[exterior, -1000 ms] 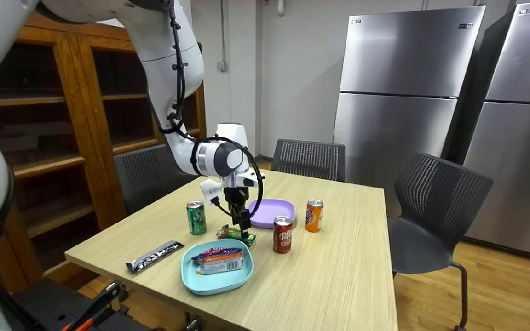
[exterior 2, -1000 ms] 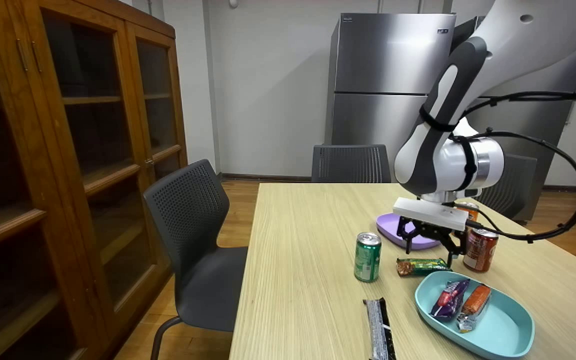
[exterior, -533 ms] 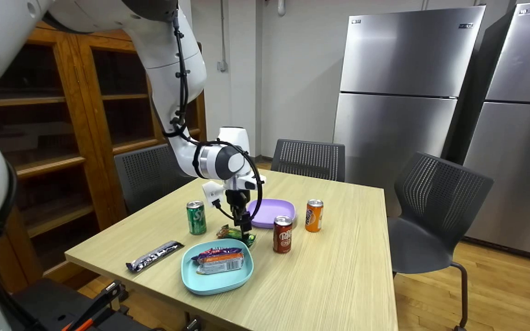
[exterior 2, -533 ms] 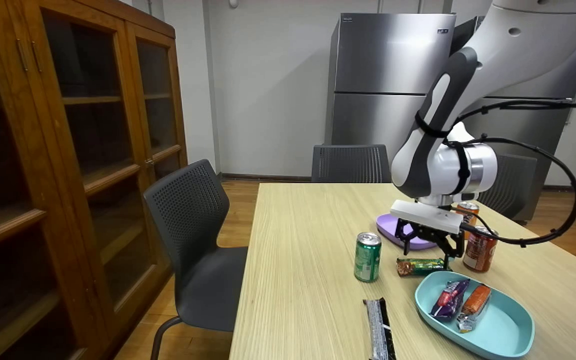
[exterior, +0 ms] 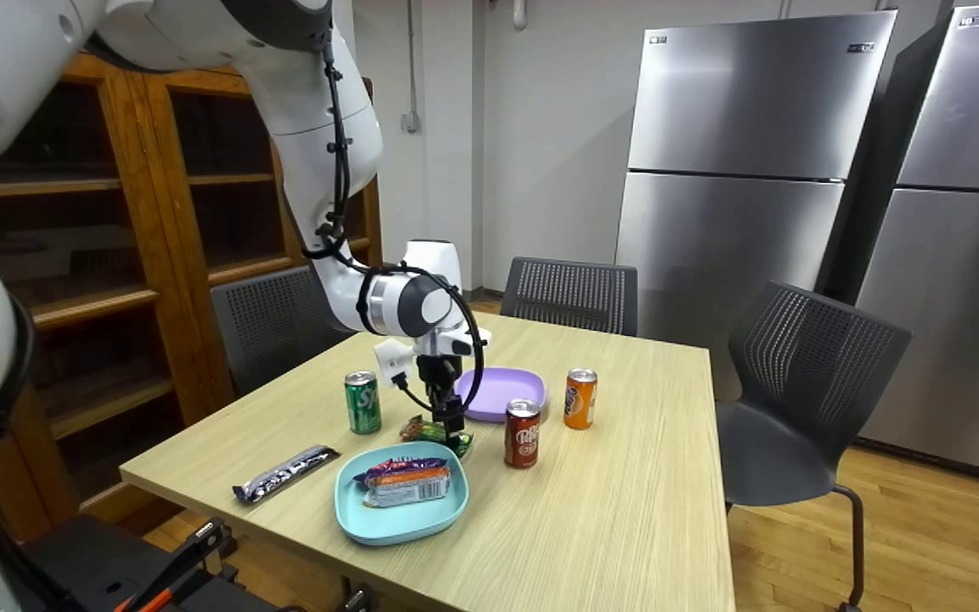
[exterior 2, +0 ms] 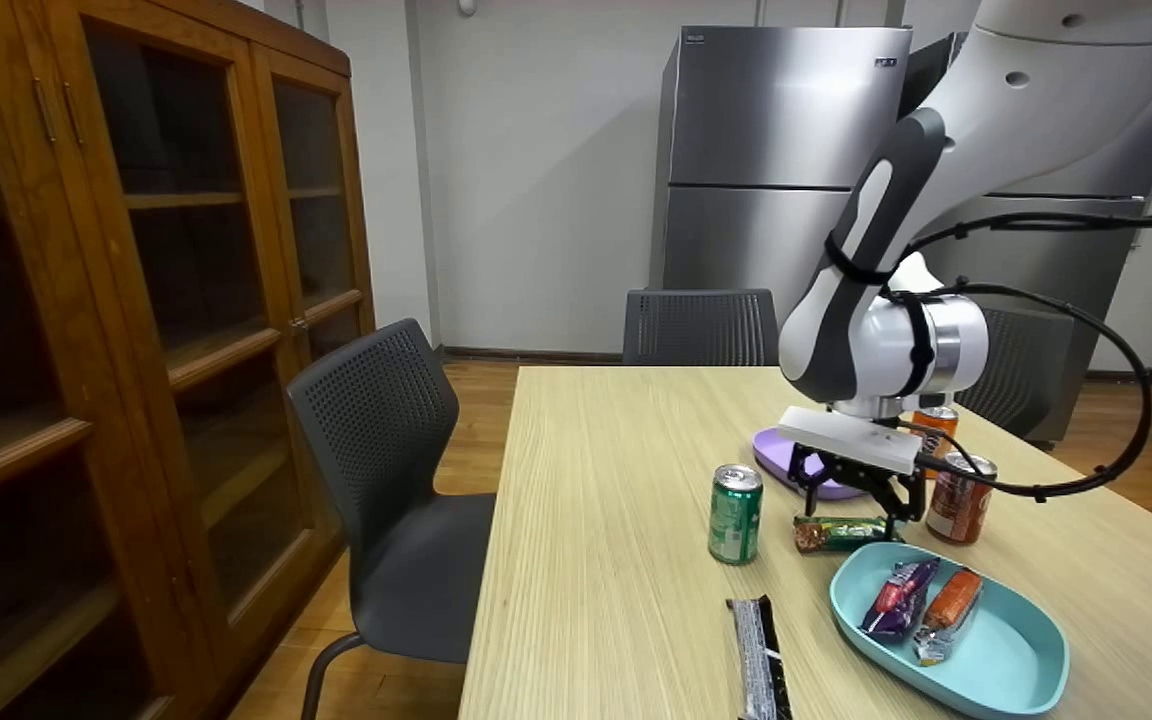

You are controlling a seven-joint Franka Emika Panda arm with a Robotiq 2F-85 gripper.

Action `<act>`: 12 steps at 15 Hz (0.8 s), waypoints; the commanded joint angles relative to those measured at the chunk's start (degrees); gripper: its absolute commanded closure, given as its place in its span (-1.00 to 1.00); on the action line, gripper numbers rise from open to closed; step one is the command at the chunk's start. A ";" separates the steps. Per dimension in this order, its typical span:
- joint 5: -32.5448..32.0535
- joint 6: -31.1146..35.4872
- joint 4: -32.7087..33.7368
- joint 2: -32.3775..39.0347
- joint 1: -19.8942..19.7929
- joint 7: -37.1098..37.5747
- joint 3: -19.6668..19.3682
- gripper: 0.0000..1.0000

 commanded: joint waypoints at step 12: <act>0.93 -0.99 2.54 0.92 -0.65 0.38 0.58 0.71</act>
